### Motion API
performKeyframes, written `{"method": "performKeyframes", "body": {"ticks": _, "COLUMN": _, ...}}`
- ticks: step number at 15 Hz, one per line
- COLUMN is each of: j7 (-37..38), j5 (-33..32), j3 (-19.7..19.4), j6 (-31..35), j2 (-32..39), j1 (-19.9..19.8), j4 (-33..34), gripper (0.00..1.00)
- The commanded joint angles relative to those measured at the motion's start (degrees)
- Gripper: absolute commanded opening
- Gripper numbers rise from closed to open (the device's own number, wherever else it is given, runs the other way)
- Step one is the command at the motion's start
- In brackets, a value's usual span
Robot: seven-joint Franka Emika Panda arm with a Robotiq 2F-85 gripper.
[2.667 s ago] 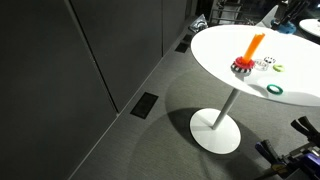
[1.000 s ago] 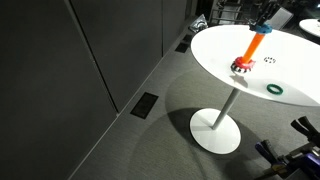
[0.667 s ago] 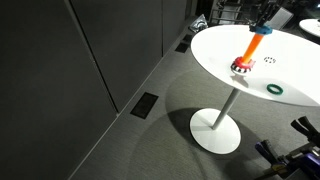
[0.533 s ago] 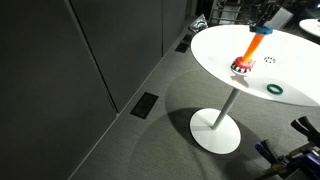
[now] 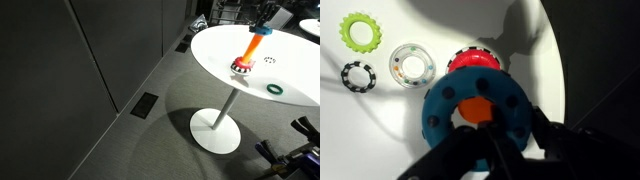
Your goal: Move the ring stacking stand to the right, pick up the blue ring and stack it on the ring stacking stand
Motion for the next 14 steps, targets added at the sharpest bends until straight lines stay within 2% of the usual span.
{"method": "performKeyframes", "body": {"ticks": 1, "j7": 1.9, "j5": -1.1, "j3": -0.3, "j6": -1.4, "j2": 1.1, "j1": 0.4, "j4": 2.3, "gripper": 0.10}}
{"method": "performKeyframes", "body": {"ticks": 12, "j7": 3.1, "j5": -3.0, "j3": -0.4, "j6": -0.7, "j2": 2.3, "j1": 1.0, "j4": 2.9, "gripper": 0.12}}
{"method": "performKeyframes", "body": {"ticks": 13, "j7": 3.2, "j5": -3.1, "j3": -0.4, "j6": -0.7, "j2": 2.3, "j1": 1.0, "j4": 3.0, "gripper": 0.17}}
{"method": "performKeyframes", "body": {"ticks": 14, "j7": 3.3, "j5": -3.2, "j3": -0.4, "j6": -0.7, "j2": 2.3, "j1": 1.0, "j4": 3.0, "gripper": 0.43}}
